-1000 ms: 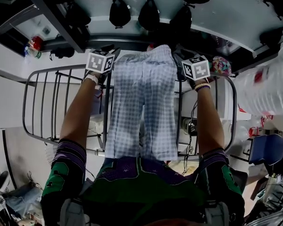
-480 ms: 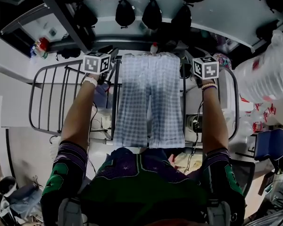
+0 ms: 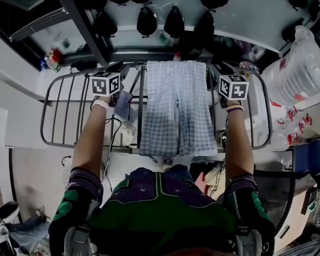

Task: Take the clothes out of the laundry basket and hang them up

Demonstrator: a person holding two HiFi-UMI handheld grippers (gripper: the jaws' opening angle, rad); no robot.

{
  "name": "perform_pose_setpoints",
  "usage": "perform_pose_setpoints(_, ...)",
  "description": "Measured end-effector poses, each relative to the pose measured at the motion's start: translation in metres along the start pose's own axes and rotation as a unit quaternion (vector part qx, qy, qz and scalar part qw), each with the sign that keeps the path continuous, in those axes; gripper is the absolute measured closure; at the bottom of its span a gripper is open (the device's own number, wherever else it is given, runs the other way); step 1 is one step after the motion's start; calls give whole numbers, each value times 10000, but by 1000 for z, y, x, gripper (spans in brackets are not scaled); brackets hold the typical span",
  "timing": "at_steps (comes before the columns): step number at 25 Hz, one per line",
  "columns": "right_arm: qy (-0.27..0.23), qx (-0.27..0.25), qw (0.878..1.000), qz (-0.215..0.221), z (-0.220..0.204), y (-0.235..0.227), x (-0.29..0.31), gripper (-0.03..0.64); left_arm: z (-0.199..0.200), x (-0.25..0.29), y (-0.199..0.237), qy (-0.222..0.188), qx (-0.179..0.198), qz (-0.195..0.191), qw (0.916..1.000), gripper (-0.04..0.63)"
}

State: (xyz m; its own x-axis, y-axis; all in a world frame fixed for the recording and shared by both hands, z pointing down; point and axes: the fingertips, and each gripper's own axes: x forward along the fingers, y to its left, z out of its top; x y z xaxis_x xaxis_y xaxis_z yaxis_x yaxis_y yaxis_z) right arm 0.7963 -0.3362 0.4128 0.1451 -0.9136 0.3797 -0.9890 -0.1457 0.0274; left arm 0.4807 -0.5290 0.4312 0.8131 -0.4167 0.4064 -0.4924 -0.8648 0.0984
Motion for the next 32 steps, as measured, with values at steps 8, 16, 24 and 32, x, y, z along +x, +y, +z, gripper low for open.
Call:
perform_pose_setpoints(8, -258, -36, 9994, -234, 5, 45, -55, 471, -2, -66, -16, -410, 194, -116, 9989, 468)
perform_pose_setpoints(16, -568, -228, 9968, -518, 16, 94, -117, 471, 6, -144, -30, -895, 463, -86, 9949, 468)
perform_pose_setpoints(24, -1006, 30, 9921, -752, 28, 154, -199, 469, 3, -226, -51, -1340, 308, -229, 9902, 468)
perform_pose_setpoints(32, -1362, 226, 9849, -1043, 26, 189, -284, 470, 4, -295, -69, -1742, 227, -231, 9842, 468)
